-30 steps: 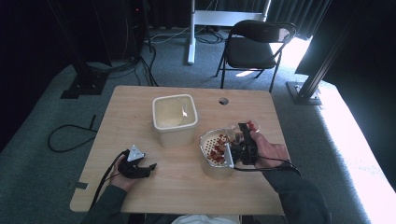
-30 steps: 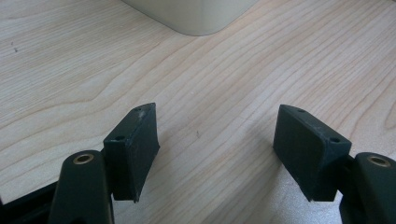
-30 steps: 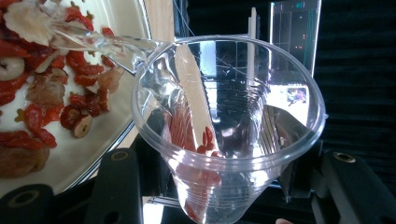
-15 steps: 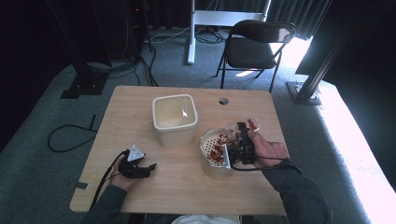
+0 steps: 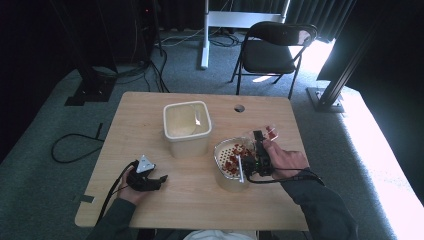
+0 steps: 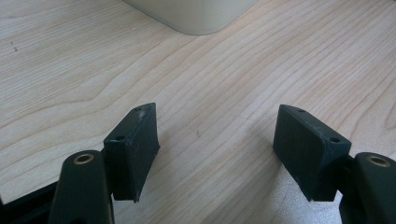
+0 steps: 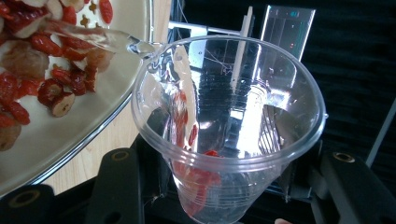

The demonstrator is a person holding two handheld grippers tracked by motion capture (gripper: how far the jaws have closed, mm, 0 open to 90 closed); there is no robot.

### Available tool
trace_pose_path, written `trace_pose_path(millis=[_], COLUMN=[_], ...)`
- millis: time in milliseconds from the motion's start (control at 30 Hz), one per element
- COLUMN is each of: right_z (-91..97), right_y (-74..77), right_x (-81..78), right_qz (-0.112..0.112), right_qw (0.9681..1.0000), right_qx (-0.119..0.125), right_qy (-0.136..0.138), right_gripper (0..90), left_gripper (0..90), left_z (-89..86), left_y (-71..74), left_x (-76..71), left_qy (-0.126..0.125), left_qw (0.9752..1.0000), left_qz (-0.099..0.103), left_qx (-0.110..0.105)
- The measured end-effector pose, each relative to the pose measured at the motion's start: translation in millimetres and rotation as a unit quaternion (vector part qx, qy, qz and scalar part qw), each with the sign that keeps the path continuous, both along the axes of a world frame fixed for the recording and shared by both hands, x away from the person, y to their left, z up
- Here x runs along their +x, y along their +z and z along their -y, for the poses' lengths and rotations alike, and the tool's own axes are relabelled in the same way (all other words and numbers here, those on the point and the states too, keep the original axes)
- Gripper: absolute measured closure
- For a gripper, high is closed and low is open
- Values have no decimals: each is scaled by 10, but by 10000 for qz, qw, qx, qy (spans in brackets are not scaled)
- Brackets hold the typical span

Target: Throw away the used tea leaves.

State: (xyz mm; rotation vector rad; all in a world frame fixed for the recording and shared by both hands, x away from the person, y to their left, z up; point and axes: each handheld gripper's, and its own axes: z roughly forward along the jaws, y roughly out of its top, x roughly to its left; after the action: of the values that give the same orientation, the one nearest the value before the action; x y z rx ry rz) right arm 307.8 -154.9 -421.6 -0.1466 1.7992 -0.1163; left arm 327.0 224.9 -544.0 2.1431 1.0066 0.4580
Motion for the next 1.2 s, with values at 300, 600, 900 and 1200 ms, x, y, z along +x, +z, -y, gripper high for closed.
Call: trace_pose_path(millis=[300, 600, 900, 1200], right_z=[-25, -24, -50, -47], right_y=[-41, -50, -79, -84], right_x=[-9, -17, -28, -36], right_qz=[83, 106, 174, 236], right_qw=[9997, 9994, 9979, 9974], right_qx=[-249, -318, -617, -673], right_qy=[20, 41, 66, 34], right_gripper=[462, 462, 461, 461], left_gripper=[315, 315, 315, 315], left_z=[1, -1, 1, 5], left_y=[0, 0, 0, 0], left_x=[-1, 1, 9, 11], left_qy=[-1, 0, -5, -17], left_qw=[10000, 10000, 10000, 10000], left_qz=[2, -4, -6, -5], left_qx=[0, -7, 7, 10])
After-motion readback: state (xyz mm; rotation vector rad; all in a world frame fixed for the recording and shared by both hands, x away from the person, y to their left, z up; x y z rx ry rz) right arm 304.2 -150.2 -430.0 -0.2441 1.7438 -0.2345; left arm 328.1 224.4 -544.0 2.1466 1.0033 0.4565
